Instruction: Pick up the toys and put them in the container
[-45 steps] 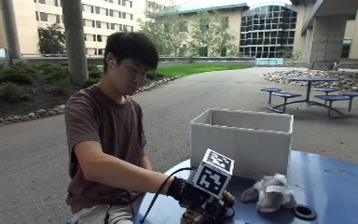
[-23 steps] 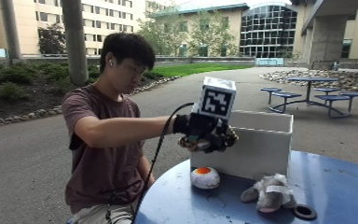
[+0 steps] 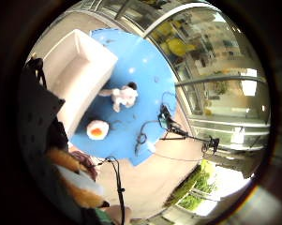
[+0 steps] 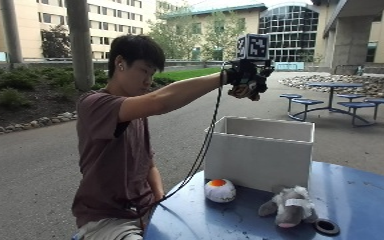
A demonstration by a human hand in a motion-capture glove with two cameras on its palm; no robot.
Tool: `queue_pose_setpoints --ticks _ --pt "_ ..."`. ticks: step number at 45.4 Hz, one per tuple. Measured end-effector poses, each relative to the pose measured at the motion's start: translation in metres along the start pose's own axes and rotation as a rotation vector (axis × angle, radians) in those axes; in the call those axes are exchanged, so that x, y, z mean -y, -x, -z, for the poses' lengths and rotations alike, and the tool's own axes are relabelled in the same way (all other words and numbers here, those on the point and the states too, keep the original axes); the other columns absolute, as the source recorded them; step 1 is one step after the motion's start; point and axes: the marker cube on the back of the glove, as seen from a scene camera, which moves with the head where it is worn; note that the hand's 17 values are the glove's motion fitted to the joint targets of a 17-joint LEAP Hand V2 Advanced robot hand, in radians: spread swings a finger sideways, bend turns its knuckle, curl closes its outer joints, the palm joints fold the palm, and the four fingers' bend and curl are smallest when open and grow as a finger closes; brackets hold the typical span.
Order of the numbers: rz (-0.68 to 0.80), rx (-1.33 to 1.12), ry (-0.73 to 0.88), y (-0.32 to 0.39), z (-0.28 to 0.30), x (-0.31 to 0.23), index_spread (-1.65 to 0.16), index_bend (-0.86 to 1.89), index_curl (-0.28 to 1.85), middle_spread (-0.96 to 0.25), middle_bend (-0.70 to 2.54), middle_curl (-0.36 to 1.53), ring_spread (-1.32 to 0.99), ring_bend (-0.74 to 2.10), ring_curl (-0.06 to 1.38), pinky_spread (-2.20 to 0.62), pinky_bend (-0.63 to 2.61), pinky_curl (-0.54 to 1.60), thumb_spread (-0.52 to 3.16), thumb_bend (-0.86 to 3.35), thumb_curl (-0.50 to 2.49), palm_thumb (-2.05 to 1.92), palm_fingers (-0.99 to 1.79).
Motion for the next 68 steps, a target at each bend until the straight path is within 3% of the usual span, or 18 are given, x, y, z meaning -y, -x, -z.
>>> queue_pose_setpoints --ticks 10,14,19,22,23,25,30,37,47,52,58,65,68 --pt "0.101 -0.065 0.04 0.09 -0.023 0.07 -0.11 1.13 0.68 -0.24 1.06 0.65 -0.34 1.25 0.54 -0.35 0.96 0.43 0.45 0.25 1.01 0.63 0.99" --pt "0.069 -0.077 0.056 0.119 -0.032 0.092 -0.11 1.12 0.7 -0.23 1.06 0.66 -0.35 1.25 0.55 -0.35 0.97 0.43 0.41 0.23 1.04 0.62 0.97" --pt "0.04 -0.107 0.245 0.154 -0.048 0.114 -0.13 1.01 0.72 -0.26 1.0 0.66 -0.36 1.25 0.56 -0.36 1.06 0.46 0.43 0.17 1.03 0.57 0.85" --pt "0.053 -0.086 0.355 0.179 -0.056 0.125 -0.15 0.44 0.65 -0.27 0.76 0.61 -0.36 1.31 0.6 -0.36 1.32 0.54 0.73 0.02 0.92 0.3 0.08" --pt "0.059 -0.072 0.368 0.178 -0.058 0.125 -0.14 0.29 0.64 -0.21 0.64 0.58 -0.32 1.24 0.6 -0.31 1.35 0.57 0.77 -0.02 0.88 0.25 -0.38" --pt "0.066 -0.049 0.367 0.166 -0.06 0.12 -0.15 0.14 0.56 -0.16 0.52 0.53 -0.27 1.1 0.56 -0.24 1.38 0.56 0.84 -0.05 0.83 0.19 -0.47" --pt "0.066 -0.044 0.325 0.135 -0.054 0.107 -0.15 0.01 0.34 -0.08 0.34 0.45 -0.2 0.88 0.44 -0.14 1.31 0.48 0.99 -0.04 0.73 0.12 -0.38" --pt "0.004 -0.046 0.264 0.043 -0.036 0.066 -0.17 0.03 0.26 -0.04 0.25 0.41 -0.14 0.76 0.37 -0.06 1.21 0.43 1.12 -0.03 0.63 0.08 -0.31" --pt "-0.194 -0.07 0.241 -0.091 -0.03 0.01 -0.2 0.07 0.21 -0.04 0.22 0.41 -0.13 0.71 0.35 -0.02 1.05 0.37 1.22 -0.01 0.53 0.09 -0.19" --pt "-0.182 -0.08 0.268 -0.165 -0.085 -0.005 -0.22 0.09 0.2 -0.05 0.21 0.41 -0.14 0.69 0.34 -0.01 1.0 0.35 1.25 -0.01 0.5 0.12 -0.15" --pt "-0.154 -0.092 0.41 -0.211 -0.191 0.007 -0.23 0.12 0.2 -0.05 0.19 0.4 -0.13 0.65 0.33 -0.01 0.98 0.34 1.27 -0.01 0.47 0.14 -0.14" --pt "-0.24 0.063 0.479 -0.196 -0.309 0.046 -0.25 0.14 0.22 -0.04 0.1 0.35 -0.05 0.44 0.27 0.01 1.03 0.35 1.27 0.0 0.45 0.17 -0.26" --pt "-0.256 0.086 0.427 -0.196 -0.335 0.052 -0.26 0.25 0.26 -0.03 0.05 0.32 -0.03 0.39 0.26 0.02 1.07 0.36 1.31 0.07 0.46 0.3 -0.12"
